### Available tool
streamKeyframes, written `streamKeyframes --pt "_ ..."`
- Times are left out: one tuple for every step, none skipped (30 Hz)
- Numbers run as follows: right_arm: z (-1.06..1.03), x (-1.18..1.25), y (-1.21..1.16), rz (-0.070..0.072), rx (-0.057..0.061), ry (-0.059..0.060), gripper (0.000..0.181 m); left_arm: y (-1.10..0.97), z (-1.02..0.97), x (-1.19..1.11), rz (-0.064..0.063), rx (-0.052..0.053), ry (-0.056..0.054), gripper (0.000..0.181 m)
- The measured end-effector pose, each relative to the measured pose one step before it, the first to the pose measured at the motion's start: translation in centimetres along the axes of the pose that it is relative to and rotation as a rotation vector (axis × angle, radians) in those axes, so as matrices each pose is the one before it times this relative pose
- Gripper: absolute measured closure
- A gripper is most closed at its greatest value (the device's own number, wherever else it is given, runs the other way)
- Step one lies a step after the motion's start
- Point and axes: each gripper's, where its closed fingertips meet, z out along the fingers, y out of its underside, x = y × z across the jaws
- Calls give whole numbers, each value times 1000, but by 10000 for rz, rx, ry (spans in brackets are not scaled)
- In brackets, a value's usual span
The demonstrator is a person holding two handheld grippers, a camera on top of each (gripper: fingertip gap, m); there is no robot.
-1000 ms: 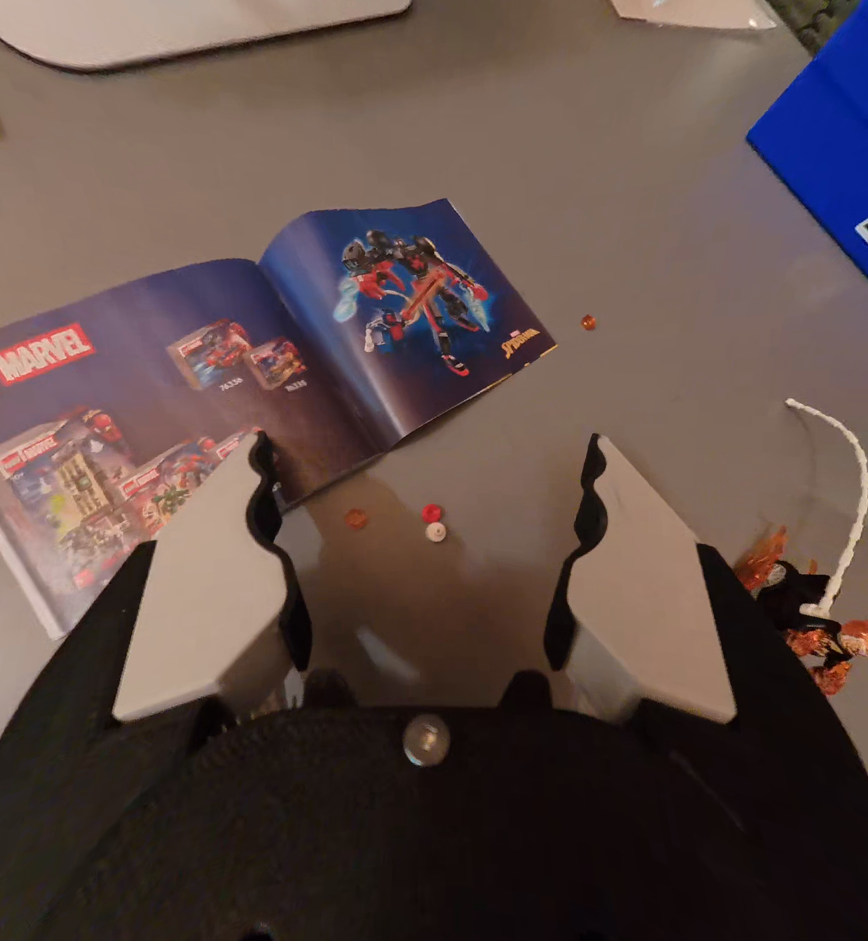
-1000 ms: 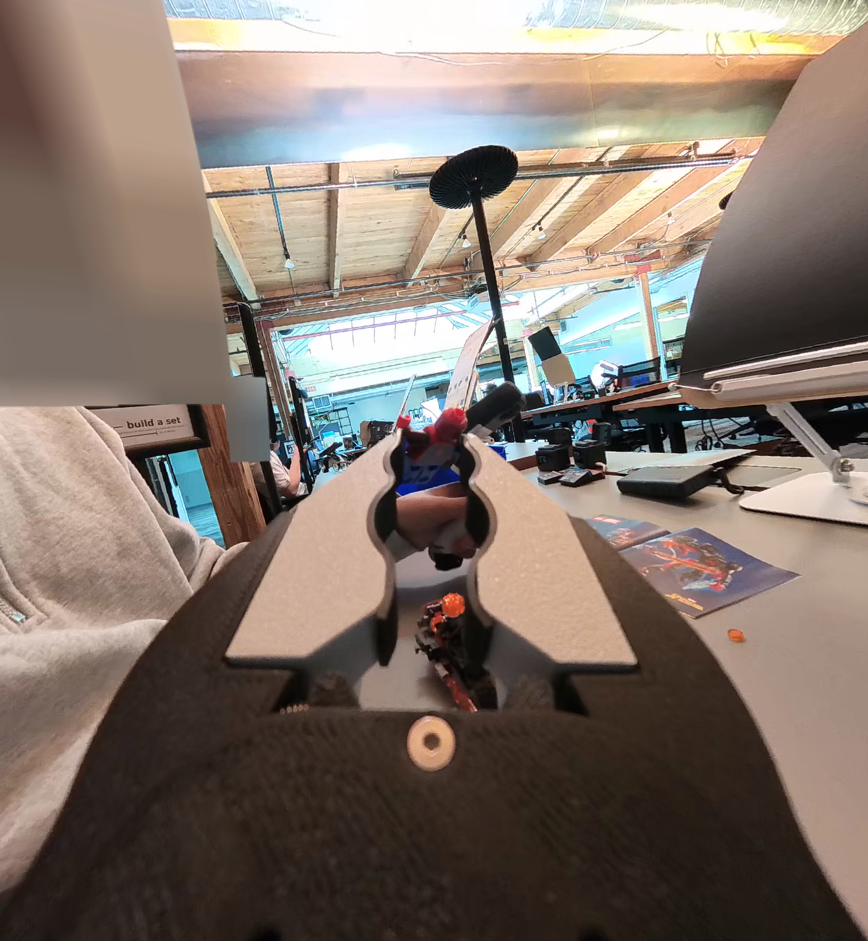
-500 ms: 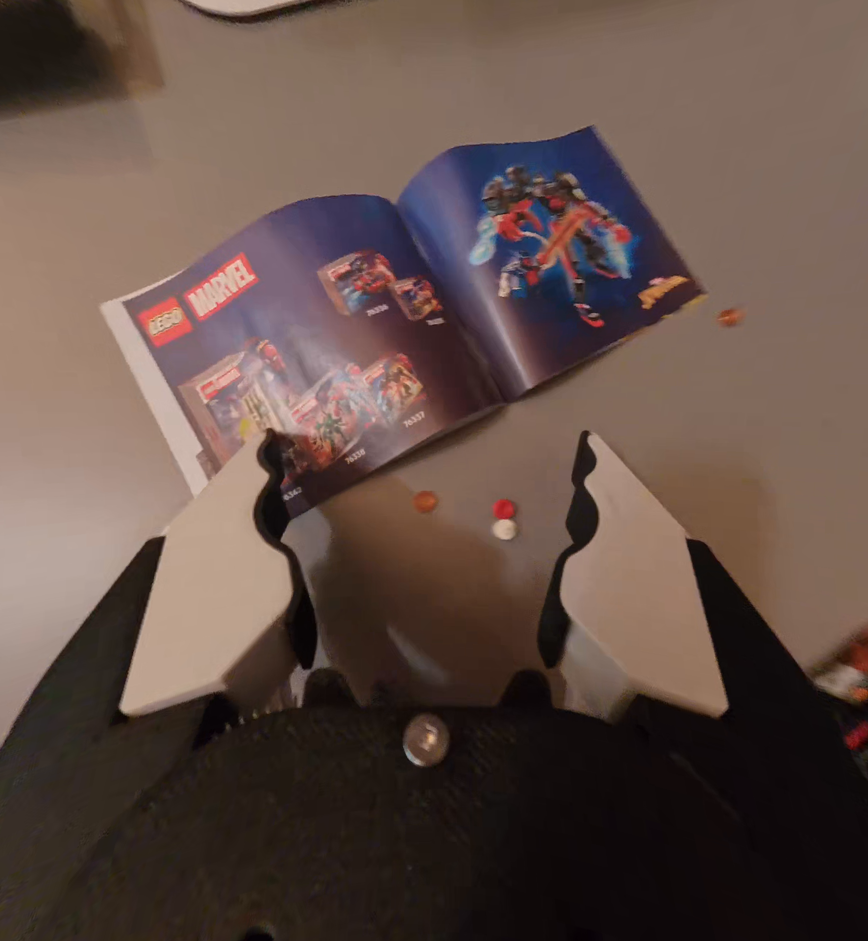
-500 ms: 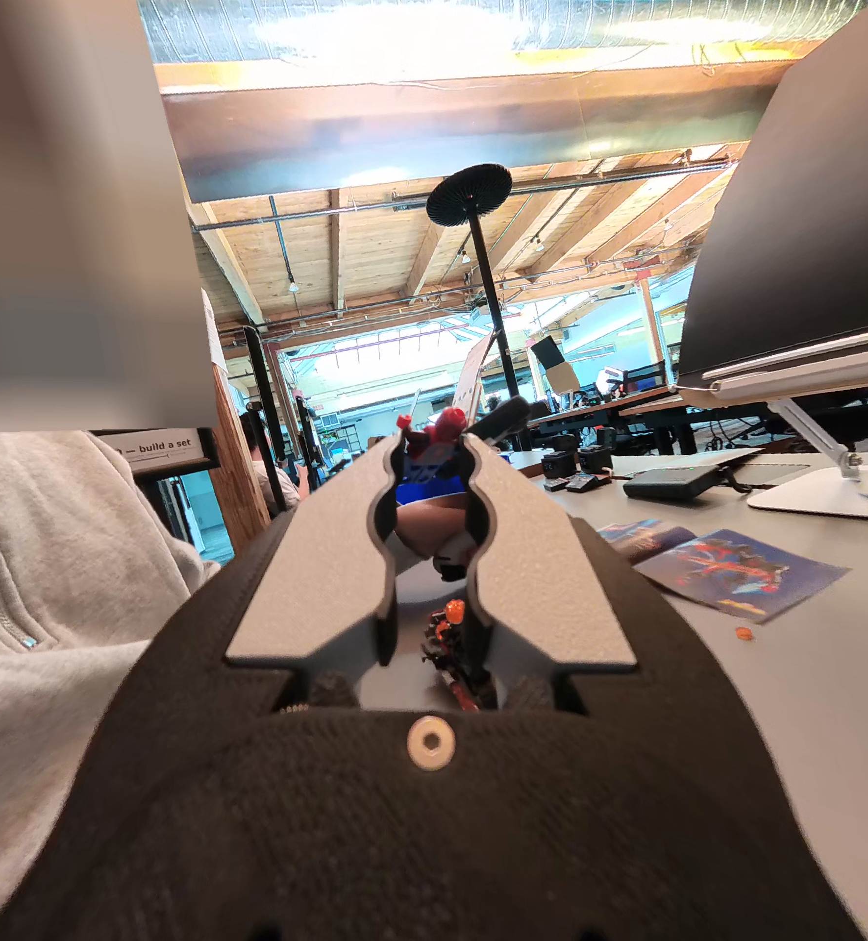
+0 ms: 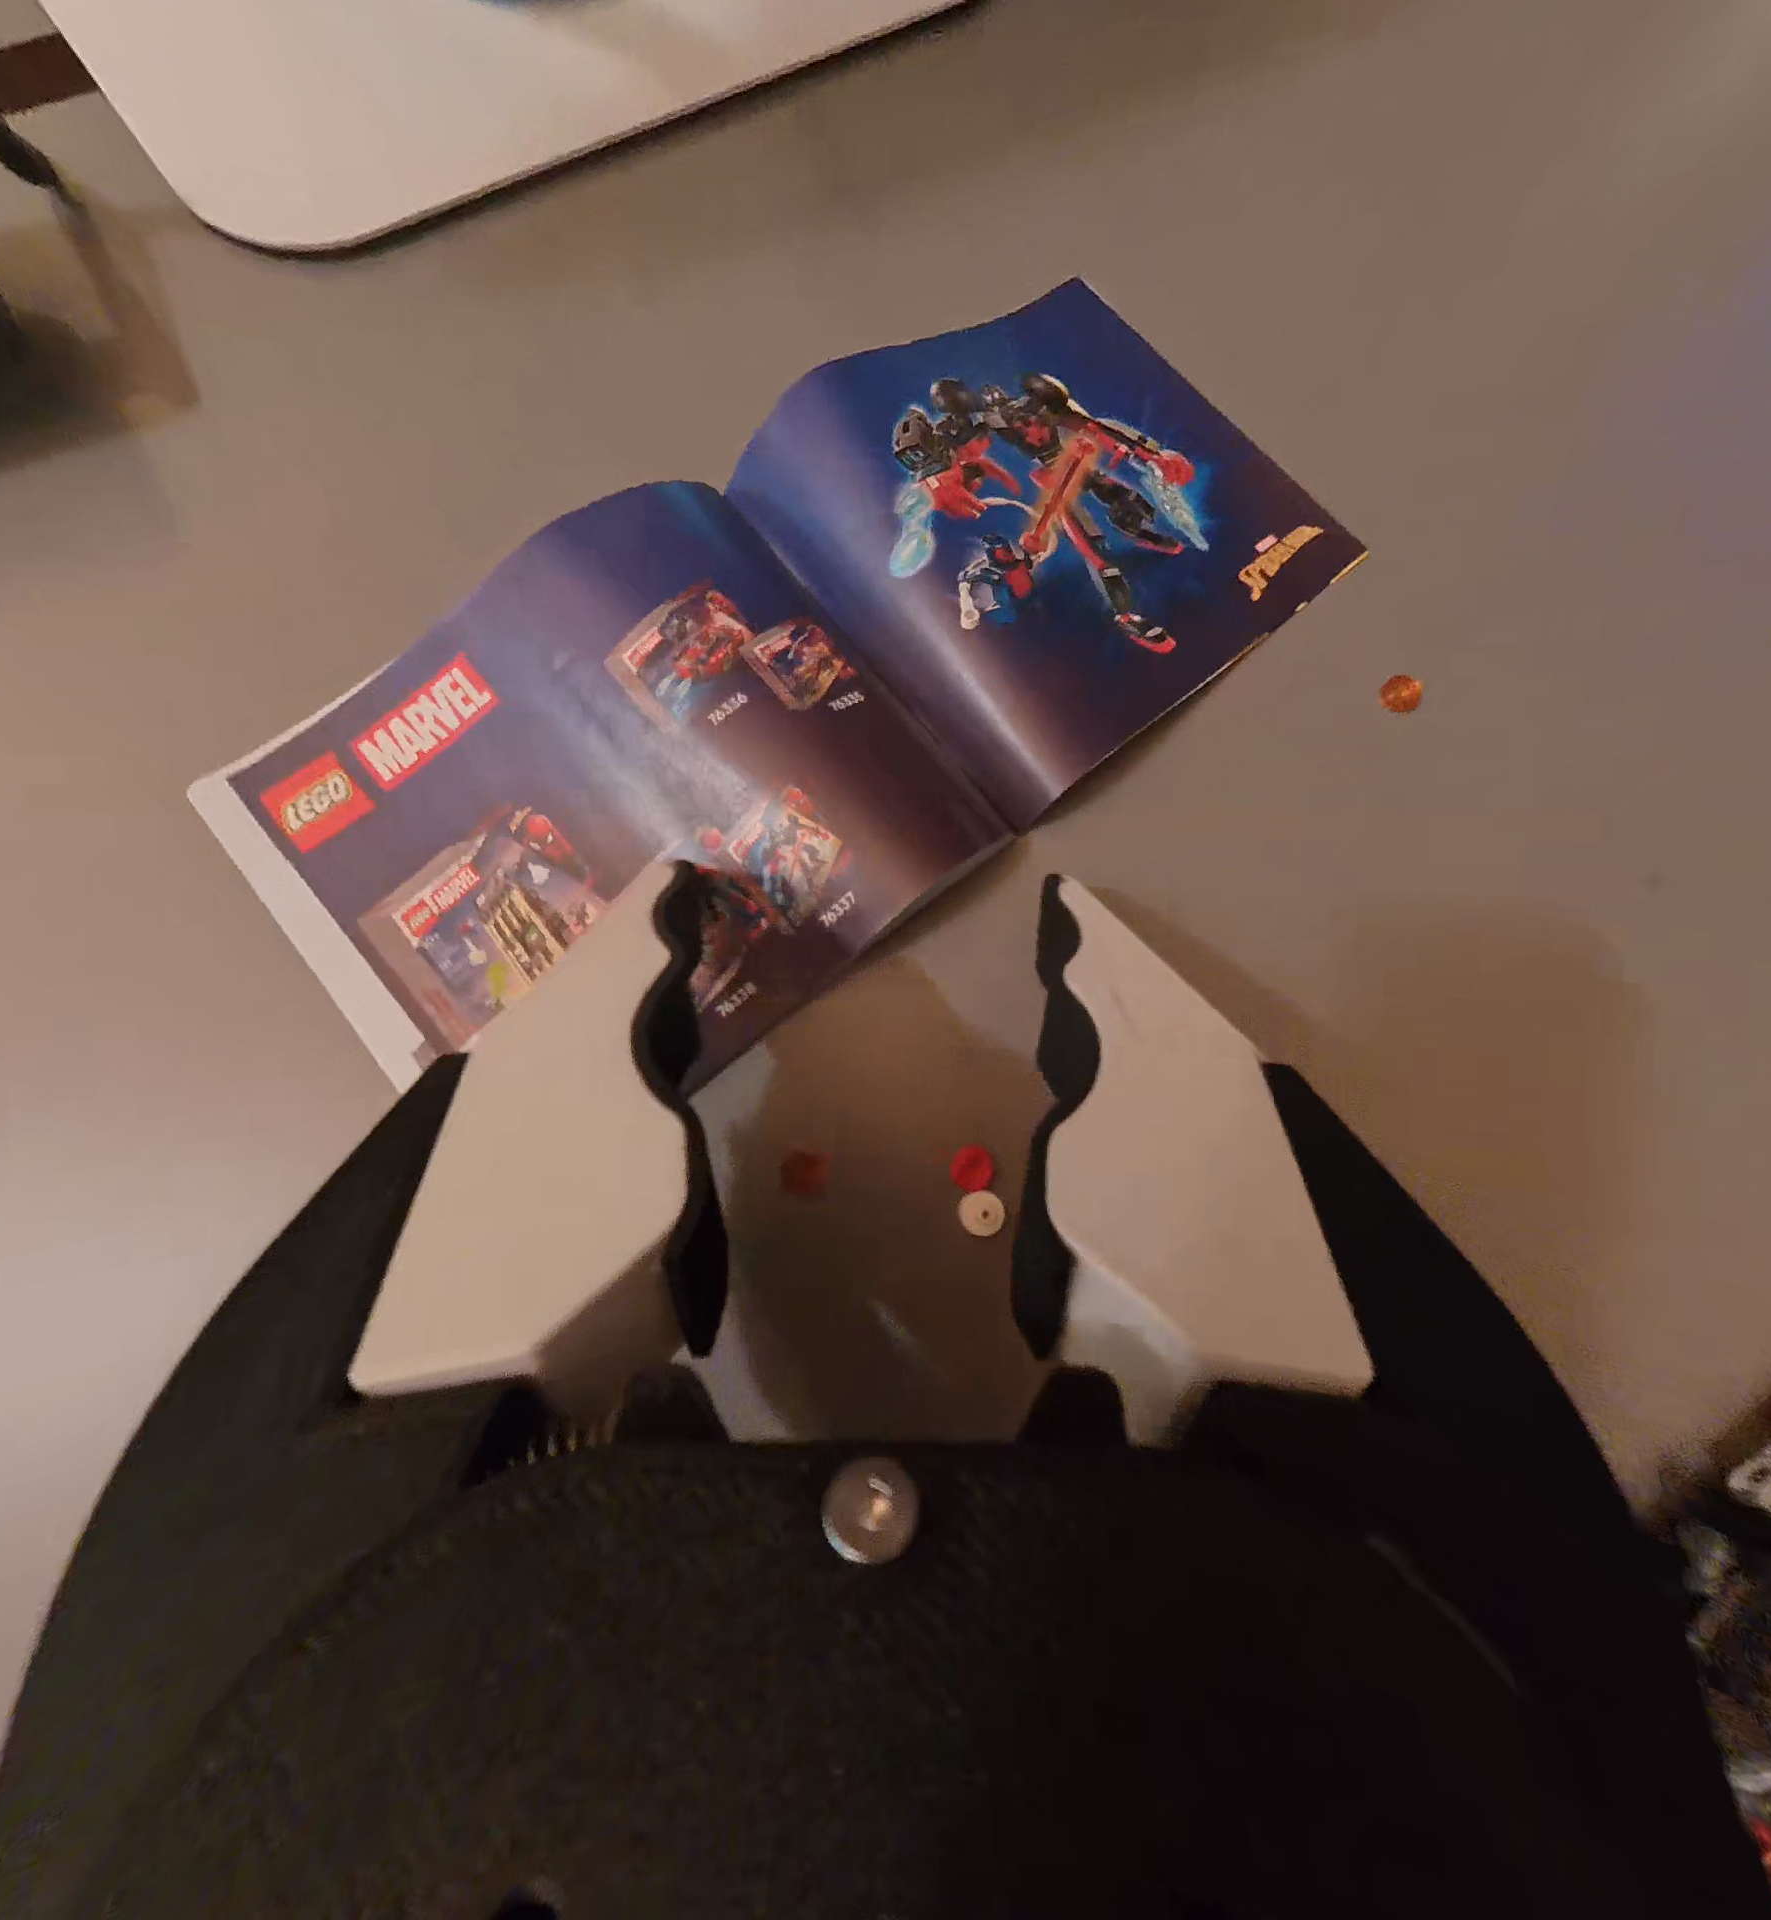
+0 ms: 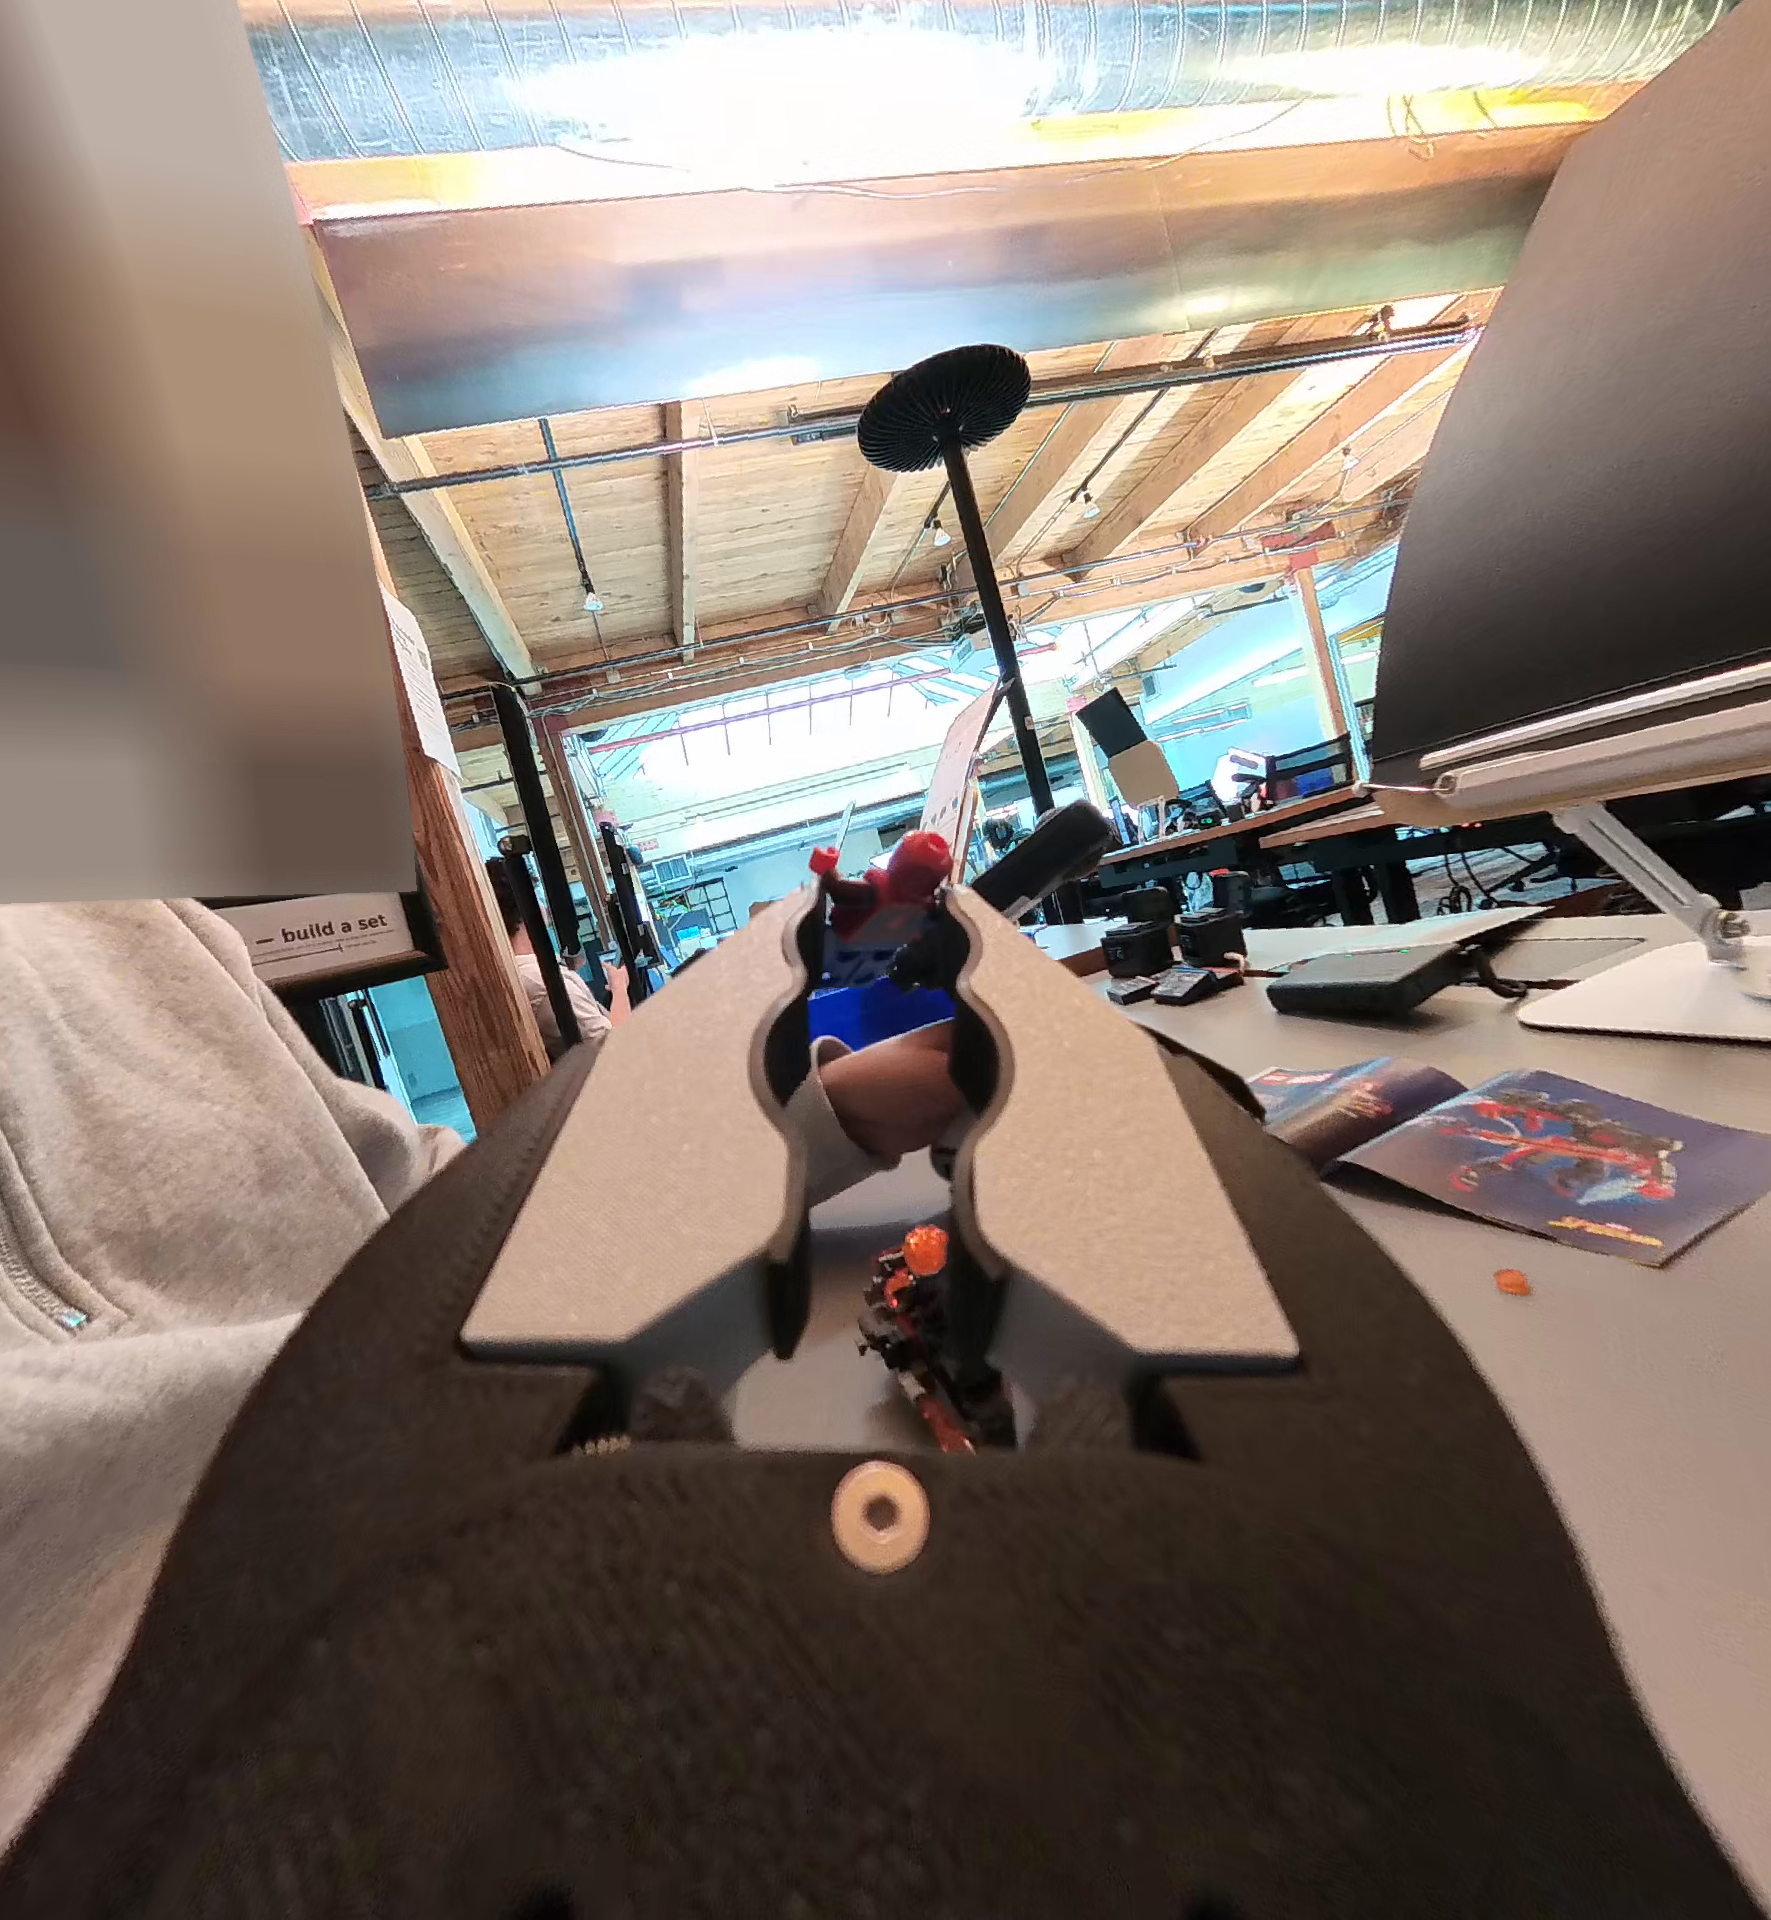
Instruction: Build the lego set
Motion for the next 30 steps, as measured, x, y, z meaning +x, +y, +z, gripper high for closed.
streamKeyframes --pt "-12 7 -21 19 16 -6 163 14 -1 -292 194 -45 -200 123" --pt "-15 0 -17 24 13 -9 163 30 -53 -324 180 -11 -199 128" --pt "-19 -4 -8 29 13 -11 163 -14 -91 -298 157 59 -168 134" --pt "-12 -8 -3 33 11 -14 163 7 -83 -115 126 58 -44 139" --pt "-8 -2 -17 33 12 -14 163 11 -53 86 72 51 93 144" --pt "-17 -1 -22 31 19 -14 163 -39 -53 144 58 81 119 151" --pt "-13 -11 -22 31 22 -15 163 -92 -81 39 41 111 42 159" --pt "-22 -7 -25 28 21 -11 163 -141 -128 -83 27 137 -53 167" --pt "-35 10 -29 27 25 -6 163 -178 -173 -159 50 144 -102 174" --pt "-21 14 -35 27 25 -3 163 -229 -215 -124 76 163 -84 177" --pt "-24 16 -30 27 21 -1 163 -269 -233 -88 71 176 -51 178" --pt "-14 17 -28 25 17 -2 163 -269 -249 -113 46 171 -51 180" --pt "-20 16 -10 20 13 -2 163 -242 -212 -174 19 162 -65 181" --pt "-4 10 -9 15 6 0 163 -179 -184 -165 3 134 -45 181" --pt "2 6 8 11 0 -1 163 -58 -126 -261 -19 64 -84 181" --pt "0 12 10 6 -2 1 163 155 -38 -451 -34 -47 -169 179" --pt "-2 -4 11 2 -5 5 163 257 24 -655 -43 -108 -261 173" --pt "4 15 13 -2 -7 7 163 228 77 -792 -78 -89 -309 161" --pt "4 10 -7 -4 -1 8 162 37 98 -727 -88 -18 -236 141" --pt "-10 4 -3 2 5 4 162 -277 87 -441 -47 96 -30 118" --pt "-3 9 -11 10 8 -3 163 -609 84 -78 15 234 218 94" --pt "4 2 -5 16 6 -8 163 -712 106 24 -36 288 308 77" --pt "2 3 -2 16 3 -7 163 -582 218 -36 -186 213 299 70" --pt "-5 -1 0 12 3 -3 163 -393 423 -136 -282 68 256 64" --pt "1 6 -11 7 4 1 163 -75 590 -322 -282 -158 118 63" --pt "-19 9 -14 3 7 5 163 259 716 -488 -153 -338 -52 65" --pt "-15 6 -12 -2 9 6 163 709 768 -864 -8 -585 -375 66" --pt "-20 20 -30 -7 10 13 163 987 744 -900 130 -709 -505 66" --pt "-24 18 -25 -2 13 11 163 984 680 -521 117 -614 -353 65" --pt "-12 14 -16 13 14 2 163 326 306 203 -122 -182 131 66"
